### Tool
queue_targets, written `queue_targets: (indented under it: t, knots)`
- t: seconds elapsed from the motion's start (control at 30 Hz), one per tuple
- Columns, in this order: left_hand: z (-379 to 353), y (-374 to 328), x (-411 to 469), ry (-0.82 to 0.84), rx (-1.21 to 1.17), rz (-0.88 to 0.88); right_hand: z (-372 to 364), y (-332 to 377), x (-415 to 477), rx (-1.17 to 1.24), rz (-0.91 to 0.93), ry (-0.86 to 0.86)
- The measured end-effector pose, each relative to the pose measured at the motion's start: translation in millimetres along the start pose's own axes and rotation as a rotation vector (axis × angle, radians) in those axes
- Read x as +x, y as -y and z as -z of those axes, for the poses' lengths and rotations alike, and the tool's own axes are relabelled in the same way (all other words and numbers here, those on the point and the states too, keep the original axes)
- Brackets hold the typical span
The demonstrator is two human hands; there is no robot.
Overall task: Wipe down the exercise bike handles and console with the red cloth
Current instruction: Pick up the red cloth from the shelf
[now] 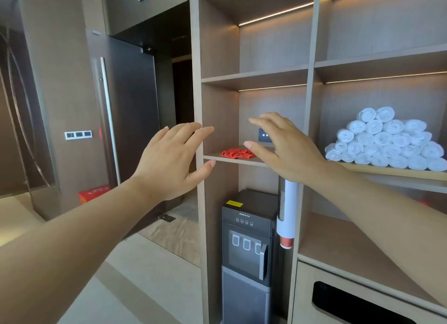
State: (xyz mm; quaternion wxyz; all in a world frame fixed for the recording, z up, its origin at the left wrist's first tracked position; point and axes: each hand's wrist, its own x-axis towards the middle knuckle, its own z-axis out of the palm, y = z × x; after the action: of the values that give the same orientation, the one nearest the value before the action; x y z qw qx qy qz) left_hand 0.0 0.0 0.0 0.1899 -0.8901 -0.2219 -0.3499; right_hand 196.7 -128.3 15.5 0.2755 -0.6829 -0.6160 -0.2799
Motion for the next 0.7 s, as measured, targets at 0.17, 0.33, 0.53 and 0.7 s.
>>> queue_targets:
  t: [0.17, 0.33, 0.53, 0.7]
  knots:
    - [-8.2, 3.0, -7.2, 0.018, 0.009, 0.03, -10.2, 1.0, -2.6, -0.021, 0.005, 0.016]
    - [-16.3, 3.7, -15.3, 0.057, -0.011, 0.054, -26.0, 1.6, -6.0, -0.015, 0.044, 0.029]
    - [-43.5, 4.8, -15.8, 0.127, -0.052, 0.054, -47.8, -6.9, -17.6, -0.023, 0.05, 0.098]
    - [-81.8, -1.4, -7.4, 0.182, -0.078, 0.039, -65.1, -30.9, -24.3, -0.016, 0.004, 0.19]
